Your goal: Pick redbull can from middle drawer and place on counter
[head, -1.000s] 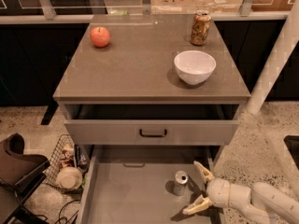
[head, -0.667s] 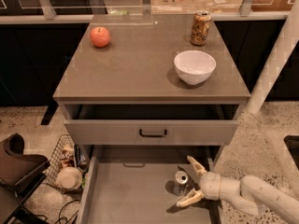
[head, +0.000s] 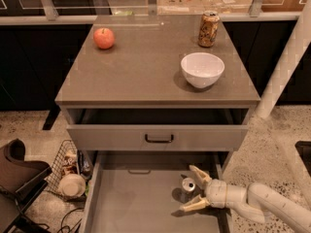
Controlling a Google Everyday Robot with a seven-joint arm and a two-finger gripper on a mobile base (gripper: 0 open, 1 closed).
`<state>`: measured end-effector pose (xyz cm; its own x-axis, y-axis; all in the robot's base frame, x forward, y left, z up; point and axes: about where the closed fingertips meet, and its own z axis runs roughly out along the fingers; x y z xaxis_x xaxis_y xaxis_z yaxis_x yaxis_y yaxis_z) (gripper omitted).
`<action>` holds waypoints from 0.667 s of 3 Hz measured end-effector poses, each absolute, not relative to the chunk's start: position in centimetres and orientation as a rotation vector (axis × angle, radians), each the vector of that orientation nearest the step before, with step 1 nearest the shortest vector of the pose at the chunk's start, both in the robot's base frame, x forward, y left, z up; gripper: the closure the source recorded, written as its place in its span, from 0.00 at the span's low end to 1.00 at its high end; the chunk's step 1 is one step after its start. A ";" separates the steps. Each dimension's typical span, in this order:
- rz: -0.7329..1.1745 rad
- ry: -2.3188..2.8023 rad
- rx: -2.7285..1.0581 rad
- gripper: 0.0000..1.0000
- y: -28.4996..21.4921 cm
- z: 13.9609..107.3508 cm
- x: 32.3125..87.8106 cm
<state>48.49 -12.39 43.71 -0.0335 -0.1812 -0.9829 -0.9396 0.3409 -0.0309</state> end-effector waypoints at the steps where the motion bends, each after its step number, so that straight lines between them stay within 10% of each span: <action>1: 0.857 1.486 -1.073 0.37 -12.2 43.7 48.5; 2: 0.861 1.484 -1.074 0.61 -12.0 43.7 48.5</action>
Offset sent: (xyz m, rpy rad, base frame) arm 0.0000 0.0018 -0.0002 0.0023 0.0003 0.0028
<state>48.49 -11.96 43.70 -0.0329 -0.1770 -0.9837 -0.9418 0.3348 -0.0288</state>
